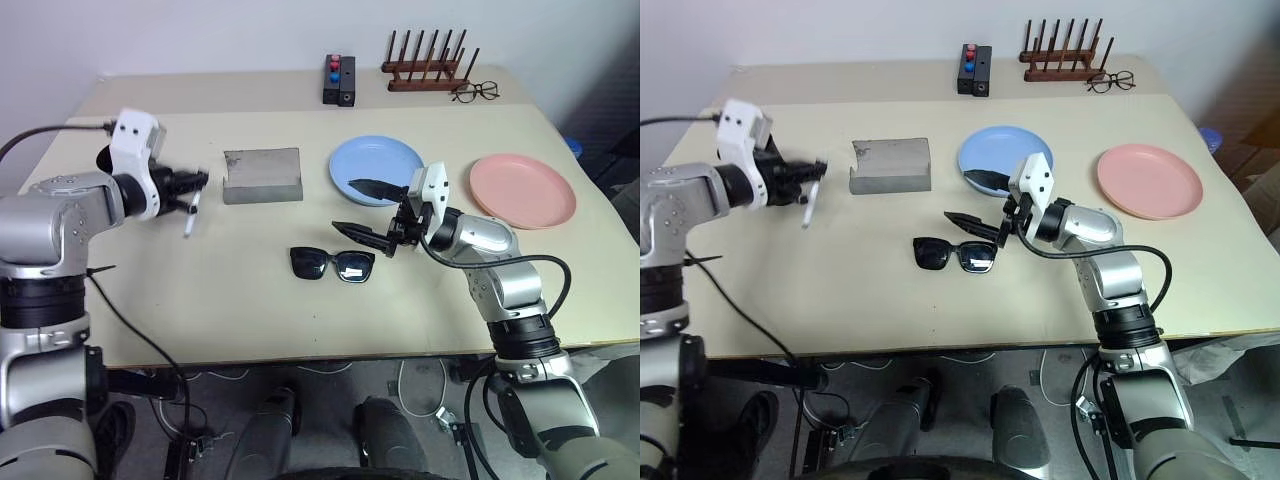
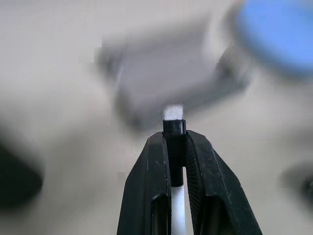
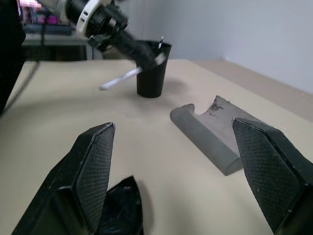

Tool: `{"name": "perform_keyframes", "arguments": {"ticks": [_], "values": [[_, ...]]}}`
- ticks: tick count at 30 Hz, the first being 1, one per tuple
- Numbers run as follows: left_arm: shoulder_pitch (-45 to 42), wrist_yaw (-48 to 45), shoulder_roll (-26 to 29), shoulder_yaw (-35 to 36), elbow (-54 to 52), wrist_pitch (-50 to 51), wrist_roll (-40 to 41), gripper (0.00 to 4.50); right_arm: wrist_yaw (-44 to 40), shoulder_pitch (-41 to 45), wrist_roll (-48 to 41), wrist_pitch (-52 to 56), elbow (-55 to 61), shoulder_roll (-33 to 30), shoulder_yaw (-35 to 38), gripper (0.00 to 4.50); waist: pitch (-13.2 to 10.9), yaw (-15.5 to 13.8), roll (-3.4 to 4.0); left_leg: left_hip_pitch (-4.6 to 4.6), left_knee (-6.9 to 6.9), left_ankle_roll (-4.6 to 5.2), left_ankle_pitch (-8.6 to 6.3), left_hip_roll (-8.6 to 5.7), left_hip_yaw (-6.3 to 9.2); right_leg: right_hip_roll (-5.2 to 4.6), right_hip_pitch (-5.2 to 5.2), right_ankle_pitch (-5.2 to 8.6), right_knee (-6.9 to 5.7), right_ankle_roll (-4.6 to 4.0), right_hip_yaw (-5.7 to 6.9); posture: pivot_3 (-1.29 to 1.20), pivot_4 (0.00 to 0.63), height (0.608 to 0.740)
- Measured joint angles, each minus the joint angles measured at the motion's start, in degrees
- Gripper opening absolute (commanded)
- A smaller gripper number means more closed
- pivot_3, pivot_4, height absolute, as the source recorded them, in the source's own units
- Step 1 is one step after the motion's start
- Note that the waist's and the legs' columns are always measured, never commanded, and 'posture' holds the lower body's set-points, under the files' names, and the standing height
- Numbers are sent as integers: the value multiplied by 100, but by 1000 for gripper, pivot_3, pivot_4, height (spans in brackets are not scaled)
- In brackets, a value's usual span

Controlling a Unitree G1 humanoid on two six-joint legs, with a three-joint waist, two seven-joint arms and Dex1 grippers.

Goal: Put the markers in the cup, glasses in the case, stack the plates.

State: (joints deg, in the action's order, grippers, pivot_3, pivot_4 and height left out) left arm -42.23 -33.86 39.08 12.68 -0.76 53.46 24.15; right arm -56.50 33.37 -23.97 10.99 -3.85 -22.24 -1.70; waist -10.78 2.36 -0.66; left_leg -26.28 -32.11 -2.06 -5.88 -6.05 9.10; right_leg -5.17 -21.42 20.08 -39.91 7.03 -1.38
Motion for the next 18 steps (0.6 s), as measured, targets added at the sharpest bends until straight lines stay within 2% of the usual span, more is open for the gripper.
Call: {"name": "perform_keyframes", "arguments": {"ticks": [1, 5, 10, 18], "values": [[-16, 124, -202, 197, 35, -587, 1, 42, 44, 86, -123, 69, -12, 72, 65, 3898, 0, 2, 0, 0, 2, 0, 0, 0, 0, 0, 0, 0, 0, 0, 0, 0, 150, 738], [-238, 205, -343, 669, 541, -2049, -4, 42, 16, 130, -231, 113, -15, 58, 162, 3898, 0, 21, 0, 0, 4, 1, 0, 0, -5, 6, -3, 0, 0, 0, 0, 0, 150, 738], [-695, 243, -46, 1062, 1453, -3072, -39, 42, -90, 74, -405, 233, 100, 68, 161, 3898, 0, 18, 0, 0, 2, 2, 0, -3, -4, 6, -1, 0, 0, 1, 1, 0, 150, 738], [-737, 147, 258, 1401, 3246, -4444, -116, 42, -71, 28, -437, 258, 169, 81, 110, 3898, 0, 2, -2, 0, 0, 2, 1, -6, 0, 6, 1, -1, -2, 2, 5, 0, 150, 738]]}}
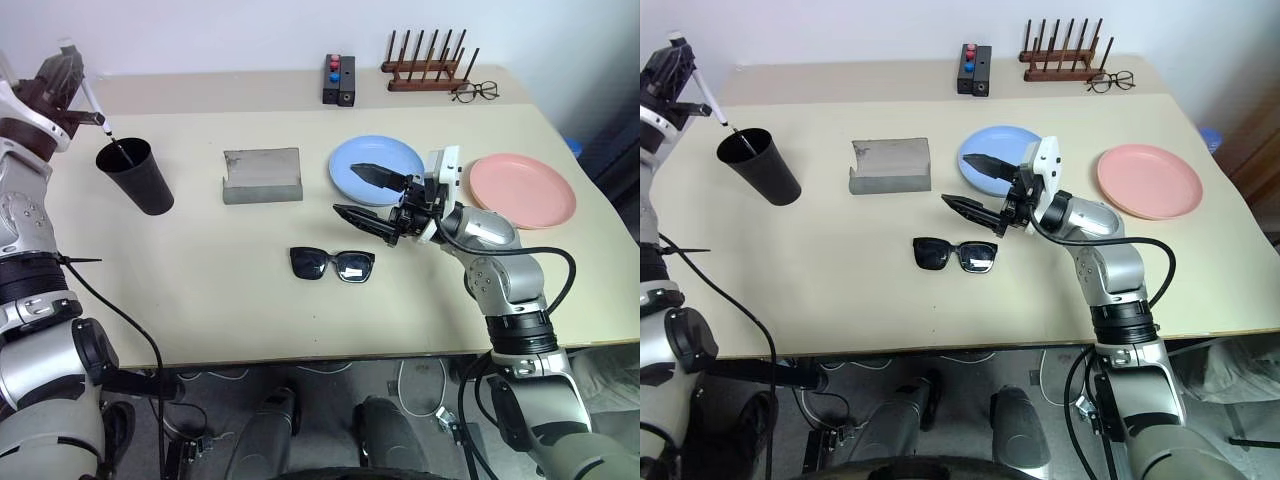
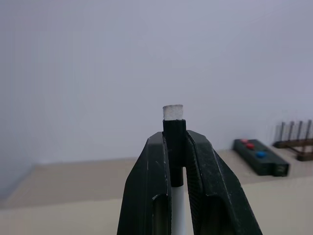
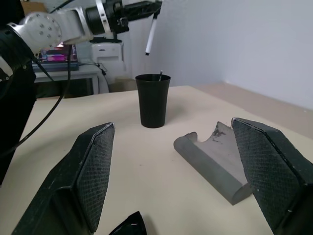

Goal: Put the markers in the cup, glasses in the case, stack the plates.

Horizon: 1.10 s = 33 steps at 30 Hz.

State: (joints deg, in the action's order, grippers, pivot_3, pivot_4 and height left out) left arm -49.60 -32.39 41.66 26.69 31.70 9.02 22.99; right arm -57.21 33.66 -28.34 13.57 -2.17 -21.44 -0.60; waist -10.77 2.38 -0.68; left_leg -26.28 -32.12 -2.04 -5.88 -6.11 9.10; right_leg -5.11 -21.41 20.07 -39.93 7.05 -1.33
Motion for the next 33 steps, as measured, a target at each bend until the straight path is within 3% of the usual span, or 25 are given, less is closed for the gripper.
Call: {"name": "perform_keyframes", "arguments": {"ticks": [8, 19, 22, 28, 33], "values": [[47, -508, -251, -14, 1093, -1358, 21, 42, 29, -14, 16, 7, 88, 1, -91, 3898, 1, 17, -1, 0, 0, 0, 0, 0, 1, 0, -1, 0, -1, 0, 1, 0, 150, 738], [202, -595, -327, 32, 1915, -2068, 25, 42, 125, -158, 18, 59, 222, -67, -89, 3898, 1, 15, -1, 0, -1, 0, 0, 0, 3, 1, 0, 0, -2, 0, 2, 0, 150, 738], [207, -582, -328, 36, 2010, -2121, 23, 1277, 150, -160, 24, 60, 253, -73, -89, 3898, 2, 17, -3, 0, -1, 0, 0, 0, 3, 1, 0, 0, -2, 0, 2, 0, 150, 738], [213, -563, -328, 39, 2078, -2216, 20, 4428, 164, -160, 66, 59, 255, -108, -90, 3898, 2, 20, -3, 0, -1, 0, 0, 0, 3, 2, -1, 0, -2, 0, 2, 0, 150, 738], [214, -718, -364, -51, 1844, -2095, 29, 4476, 166, -159, 117, 48, 253, -107, -94, 3898, 2, 12, -3, 0, -2, 0, 0, 0, 4, 1, 1, 0, -2, 0, 2, 0, 150, 738]]}}
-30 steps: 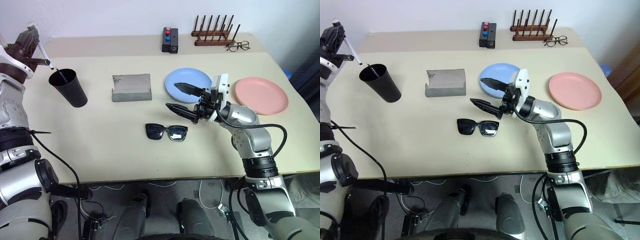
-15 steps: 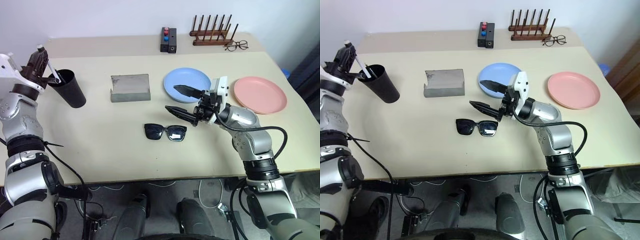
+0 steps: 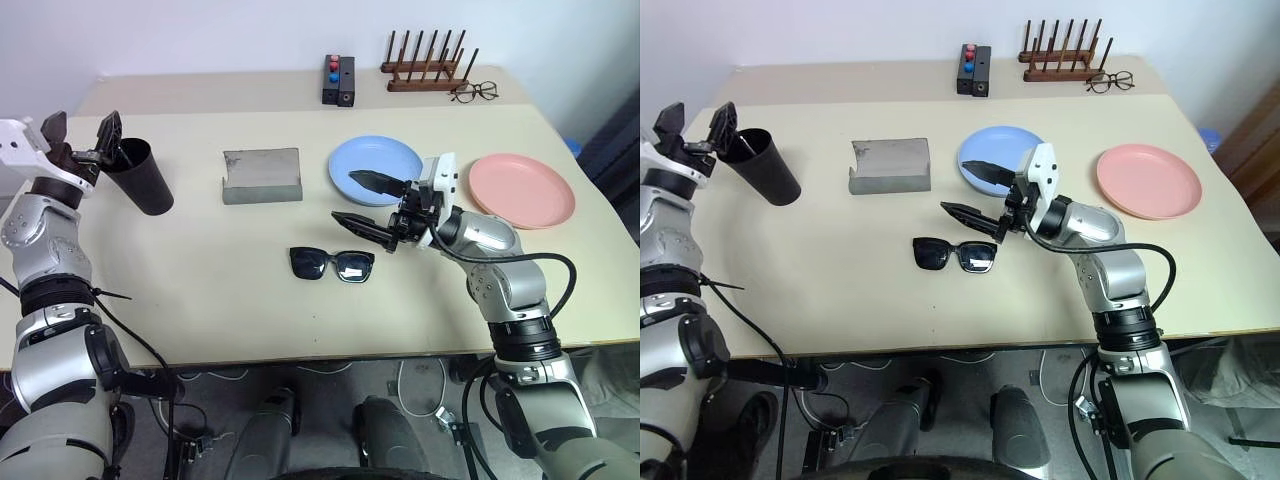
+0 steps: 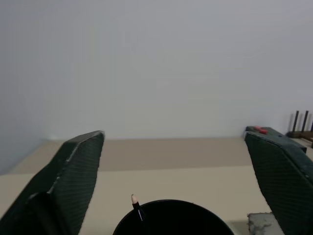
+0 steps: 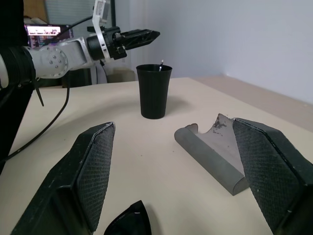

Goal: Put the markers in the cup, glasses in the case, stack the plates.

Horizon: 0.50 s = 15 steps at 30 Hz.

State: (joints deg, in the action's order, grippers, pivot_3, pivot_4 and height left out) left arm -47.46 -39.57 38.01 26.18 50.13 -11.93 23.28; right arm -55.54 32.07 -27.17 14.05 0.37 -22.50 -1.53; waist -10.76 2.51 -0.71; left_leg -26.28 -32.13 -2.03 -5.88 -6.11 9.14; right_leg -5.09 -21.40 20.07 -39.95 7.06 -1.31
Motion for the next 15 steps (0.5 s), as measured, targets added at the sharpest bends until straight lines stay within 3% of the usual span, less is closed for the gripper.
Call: {"name": "perform_keyframes", "arguments": {"ticks": [9, 15], "values": [[-579, -1321, -137, -1076, -1117, 1177, 36, 4476, -3, 11, 119, -147, -113, 28, -24, 3898, 0, 3, 0, 0, -1, 0, 0, -1, 0, 3, 2, 0, 0, 0, 2, 0, 150, 738], [-1415, -1790, -440, -2242, 184, 738, -1091, 4476, 21, 32, 217, -289, -194, 89, -20, 3898, 0, 13, 0, 1, 0, 1, 1, 0, -3, 5, 0, 1, -2, 1, 1, 0, 150, 738]]}}
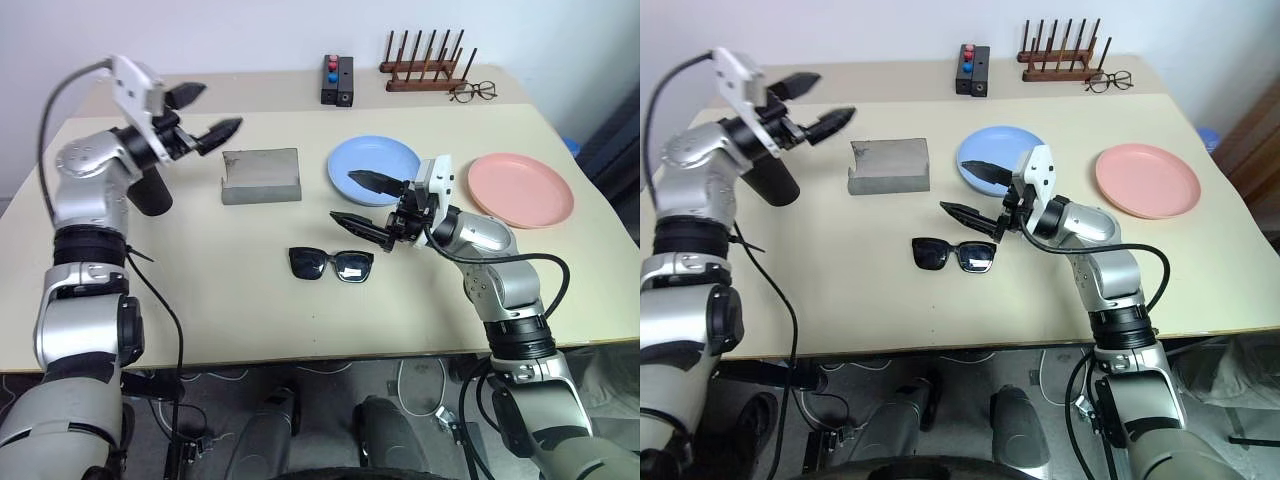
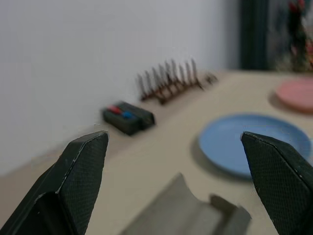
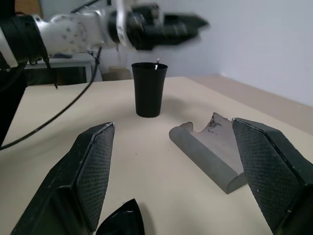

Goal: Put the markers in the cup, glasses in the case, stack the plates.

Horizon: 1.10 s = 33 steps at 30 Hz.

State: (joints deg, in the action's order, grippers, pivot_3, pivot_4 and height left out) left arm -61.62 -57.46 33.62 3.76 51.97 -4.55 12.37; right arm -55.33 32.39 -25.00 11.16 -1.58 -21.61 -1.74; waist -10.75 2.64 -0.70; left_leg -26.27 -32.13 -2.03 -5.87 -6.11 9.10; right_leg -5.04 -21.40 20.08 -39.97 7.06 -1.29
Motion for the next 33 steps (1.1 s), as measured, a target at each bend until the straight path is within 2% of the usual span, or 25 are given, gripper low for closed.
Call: {"name": "perform_keyframes", "arguments": {"ticks": [6, 13, 15, 17, 22, 23, 24, 33], "values": [[-340, 434, -469, -644, 1551, -159, -990, 4476, 161, -149, 44, -35, 102, -45, 36, 3898, -1, 5, -3, -4, 0, 1, 0, -1, 1, 1, -3, 1, -2, 1, 1, 0, 150, 738], [-352, 532, -692, -712, 2068, -141, -1376, 4476, 389, -491, 62, -28, 418, -141, 47, 3898, -3, -1, -5, -9, -4, 1, 0, -1, 3, 0, -5, 1, -3, 2, 3, 0, 150, 738], [-352, 562, -713, -716, 2143, -163, -1457, 3975, 449, -496, 64, -27, 425, -146, 46, 3898, -3, 0, -5, -9, -4, 1, 0, -1, 3, 0, -5, 1, -3, 2, 3, 0, 150, 738], [-352, 577, -728, -714, 2160, -209, -1494, 3249, 479, -496, 65, -27, 427, -148, 46, 3898, -3, -1, -5, -9, -3, 1, 0, -1, 4, 0, -5, 1, -3, 2, 3, 0, 150, 738], [-361, 563, -732, -687, 2155, -245, -1538, 719, 516, -500, 66, -27, 431, -160, 45, 3898, -3, -3, -5, -8, -4, 1, 0, -2, 3, 0, -3, 1, -3, 2, 3, 0, 150, 738], [-371, 561, -732, -684, 2155, -247, -1541, 323, 519, -500, 66, -27, 431, -160, 45, 3898, -3, -5, -5, -8, -5, 1, 0, -2, 4, 0, -2, 1, -3, 2, 4, 0, 150, 738], [-376, 560, -732, -677, 2154, -247, -1543, 111, 519, -500, 68, -28, 431, -160, 43, 3898, -3, -5, -5, -8, -6, 1, 0, -2, 3, 0, -2, 1, -3, 2, 4, 0, 150, 738], [-373, 335, -728, -604, 2151, -218, -1533, 111, 514, -499, 162, -76, 416, -158, 32, 3898, -3, -3, -5, -7, -7, 1, 0, -2, 4, 0, -2, 1, -3, 2, 4, 0, 150, 738]]}}
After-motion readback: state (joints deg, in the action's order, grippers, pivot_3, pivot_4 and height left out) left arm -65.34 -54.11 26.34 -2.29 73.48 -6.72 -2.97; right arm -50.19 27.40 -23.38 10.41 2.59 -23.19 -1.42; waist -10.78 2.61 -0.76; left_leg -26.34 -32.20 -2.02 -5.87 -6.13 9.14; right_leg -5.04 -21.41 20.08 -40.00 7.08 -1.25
